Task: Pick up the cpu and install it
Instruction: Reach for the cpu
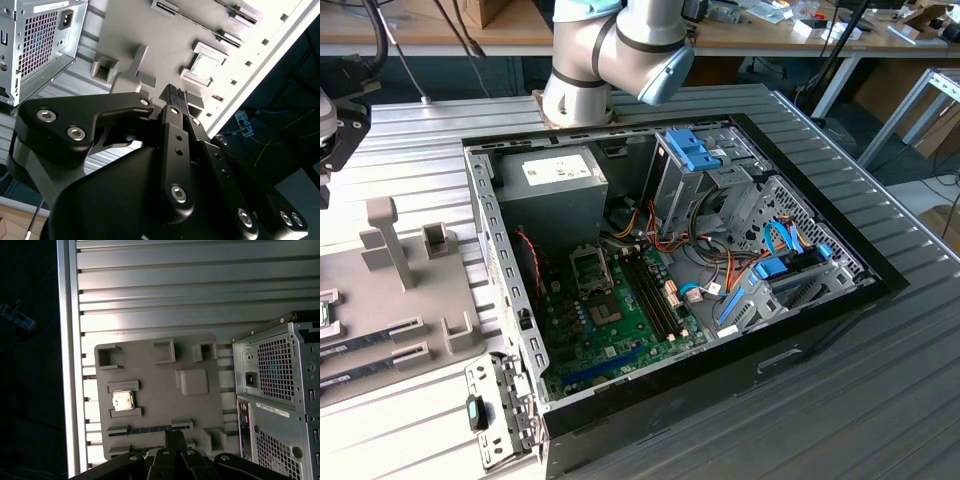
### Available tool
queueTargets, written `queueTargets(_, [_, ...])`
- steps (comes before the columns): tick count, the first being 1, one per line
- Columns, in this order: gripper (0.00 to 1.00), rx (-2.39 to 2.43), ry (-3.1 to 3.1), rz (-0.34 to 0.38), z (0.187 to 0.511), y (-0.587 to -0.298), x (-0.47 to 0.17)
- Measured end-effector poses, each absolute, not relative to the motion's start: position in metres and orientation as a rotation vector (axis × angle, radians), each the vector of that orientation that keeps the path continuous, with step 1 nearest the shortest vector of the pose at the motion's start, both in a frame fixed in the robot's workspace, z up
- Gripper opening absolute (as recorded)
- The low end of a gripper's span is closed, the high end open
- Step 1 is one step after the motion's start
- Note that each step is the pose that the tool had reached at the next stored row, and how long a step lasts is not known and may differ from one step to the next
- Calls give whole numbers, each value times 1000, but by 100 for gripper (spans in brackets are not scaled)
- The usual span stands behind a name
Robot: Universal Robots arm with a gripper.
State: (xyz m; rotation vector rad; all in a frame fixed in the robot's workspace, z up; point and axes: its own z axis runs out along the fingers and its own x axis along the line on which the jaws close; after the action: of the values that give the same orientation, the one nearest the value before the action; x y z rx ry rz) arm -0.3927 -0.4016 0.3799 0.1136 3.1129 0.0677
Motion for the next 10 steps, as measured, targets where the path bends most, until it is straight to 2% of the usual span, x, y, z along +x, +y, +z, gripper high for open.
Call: queueTargets(10, [11,114,3113,68,378,-402,-395])
